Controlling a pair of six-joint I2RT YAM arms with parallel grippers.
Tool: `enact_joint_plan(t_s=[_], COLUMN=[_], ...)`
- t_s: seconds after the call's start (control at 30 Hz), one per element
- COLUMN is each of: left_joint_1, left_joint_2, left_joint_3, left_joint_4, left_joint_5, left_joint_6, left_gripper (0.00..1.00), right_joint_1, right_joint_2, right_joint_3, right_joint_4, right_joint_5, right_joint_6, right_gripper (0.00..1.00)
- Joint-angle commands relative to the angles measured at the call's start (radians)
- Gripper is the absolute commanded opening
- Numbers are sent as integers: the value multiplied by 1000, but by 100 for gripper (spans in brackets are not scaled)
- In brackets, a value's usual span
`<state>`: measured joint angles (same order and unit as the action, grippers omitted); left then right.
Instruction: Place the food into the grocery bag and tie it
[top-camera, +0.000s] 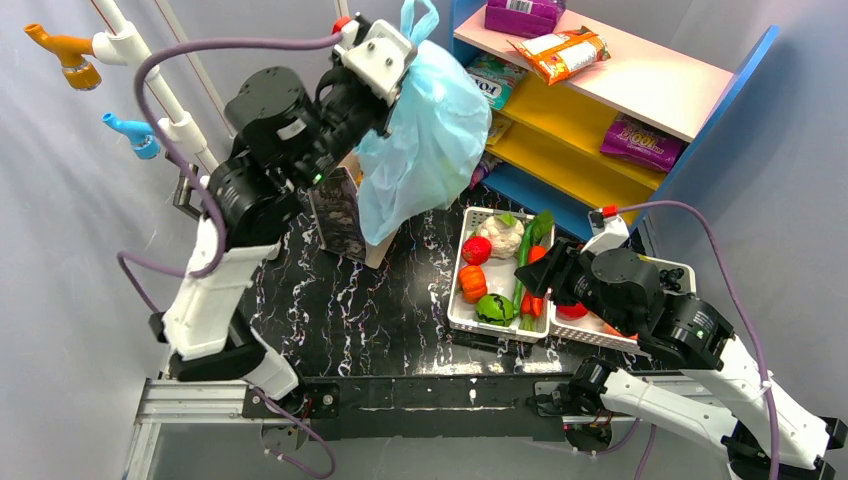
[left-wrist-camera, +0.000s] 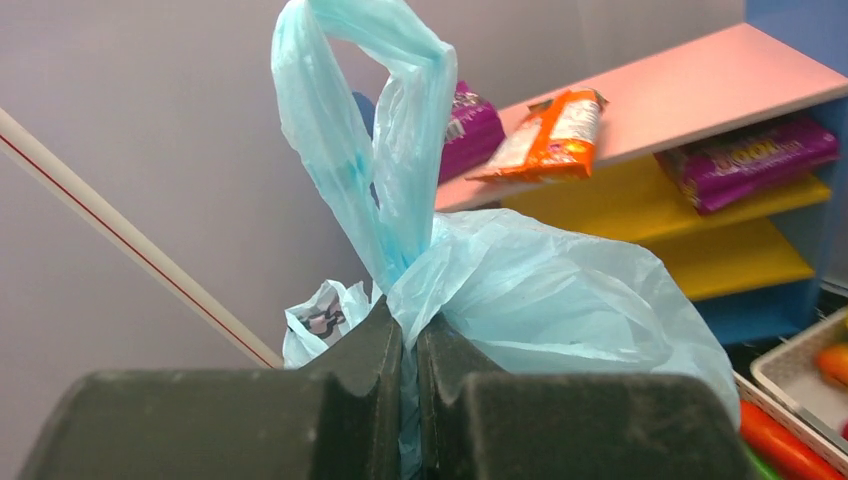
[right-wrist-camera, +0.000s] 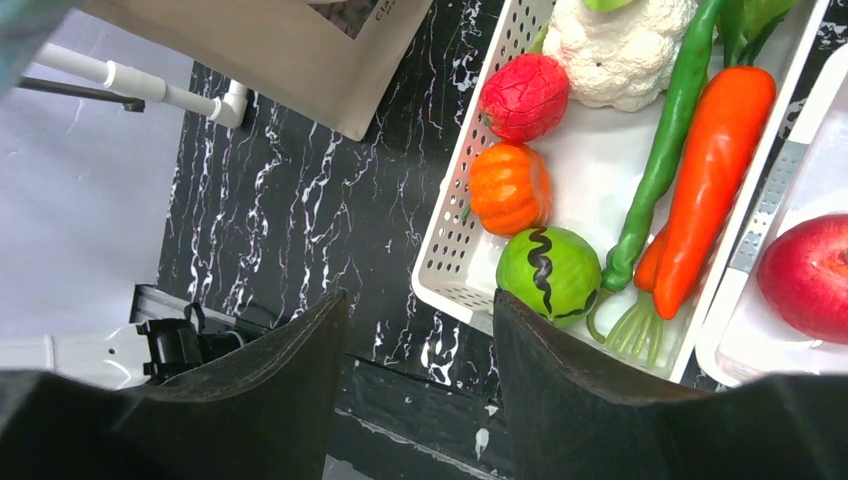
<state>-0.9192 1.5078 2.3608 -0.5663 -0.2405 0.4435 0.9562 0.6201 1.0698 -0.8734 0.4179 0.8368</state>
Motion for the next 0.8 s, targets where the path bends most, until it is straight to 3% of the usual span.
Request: enact_joint_plan(t_s=[0.0, 0.33, 0.57, 0.63, 0.77], left_joint_1=[66, 242, 366, 400, 444], left_joint_2=[92, 237, 281, 264, 170], left_joint_3=[119, 237, 207, 157, -109], left_joint_4=[135, 343, 464, 476, 556], left_joint_5=[-34, 17, 87, 91, 85], left_joint_6=[69, 13, -15, -33, -37], left_gripper=[0, 0, 0, 0, 0], right_joint_1=[3, 1, -1, -5, -9], right_joint_2=[14, 52, 101, 109, 111], right_joint_3=[-31, -18, 27, 30, 16], right_joint_4=[110, 201, 225, 235, 264], right_joint_5=[-5, -24, -68, -86, -139], right_joint_6=[-60, -294, -483, -512, -528], right_gripper=[62, 62, 62, 62, 62])
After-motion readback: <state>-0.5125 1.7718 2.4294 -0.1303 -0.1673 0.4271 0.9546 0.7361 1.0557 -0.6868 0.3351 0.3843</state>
